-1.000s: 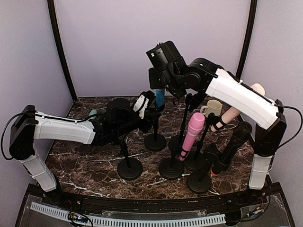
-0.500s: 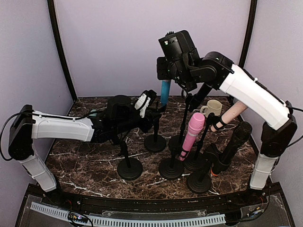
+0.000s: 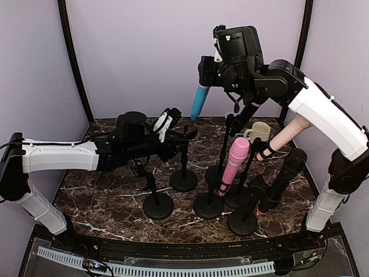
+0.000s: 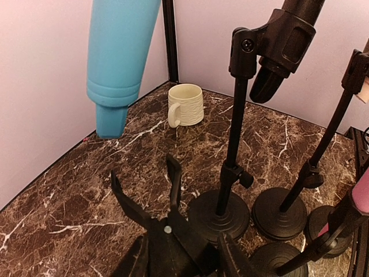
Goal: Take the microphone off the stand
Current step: Remove the microphone from the microphone stand, then pass from the right arm to the left
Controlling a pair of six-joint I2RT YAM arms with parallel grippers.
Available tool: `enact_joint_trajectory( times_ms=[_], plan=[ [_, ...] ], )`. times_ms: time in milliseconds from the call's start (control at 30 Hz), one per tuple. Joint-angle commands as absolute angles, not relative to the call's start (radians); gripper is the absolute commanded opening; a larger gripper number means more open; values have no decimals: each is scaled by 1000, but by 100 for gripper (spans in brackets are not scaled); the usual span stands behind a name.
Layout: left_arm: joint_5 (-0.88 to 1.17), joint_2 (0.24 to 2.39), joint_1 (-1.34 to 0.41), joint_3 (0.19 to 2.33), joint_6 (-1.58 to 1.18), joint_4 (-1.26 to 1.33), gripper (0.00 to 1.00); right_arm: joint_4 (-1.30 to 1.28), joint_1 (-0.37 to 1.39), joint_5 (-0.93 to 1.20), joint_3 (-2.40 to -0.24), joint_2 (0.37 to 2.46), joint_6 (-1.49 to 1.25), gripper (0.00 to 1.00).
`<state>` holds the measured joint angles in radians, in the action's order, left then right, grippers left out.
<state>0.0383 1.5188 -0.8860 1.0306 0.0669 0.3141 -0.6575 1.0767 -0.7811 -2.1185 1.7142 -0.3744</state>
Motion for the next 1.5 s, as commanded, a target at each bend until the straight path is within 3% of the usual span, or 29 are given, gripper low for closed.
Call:
enact_joint_trajectory(
  times_ms=[0,233,300,400,467,600,833,1033,1167,1467],
  plan=[
    [84,1420,-847,990,89,344,10,-571,1093,-740,-2099,1695,-355,28],
    [146,1362,-810,919,95,357,13,-545,1116,-709,-2096,1699,-335,28],
    [163,1354,-807,910,93,354,24,-538,1122,-705,-2093,1698,-332,28],
    [173,1348,-805,909,83,345,53,-519,1133,-704,-2084,1692,-327,28],
    [176,1343,-805,912,77,342,66,-504,1138,-703,-2077,1684,-321,28],
    [178,1325,-803,937,74,327,82,-480,1142,-691,-2058,1665,-321,28],
    [159,1239,-794,1007,98,241,87,-423,1134,-625,-1982,1612,-317,28],
    [140,1192,-793,1184,57,-3,88,-367,1073,-390,-1916,1544,-356,28],
    [250,1220,-793,1349,38,-198,88,-346,1043,-232,-1898,1517,-372,25],
    [492,1304,-794,1539,-30,-368,88,-328,1022,51,-1847,1463,-403,25]
  ],
)
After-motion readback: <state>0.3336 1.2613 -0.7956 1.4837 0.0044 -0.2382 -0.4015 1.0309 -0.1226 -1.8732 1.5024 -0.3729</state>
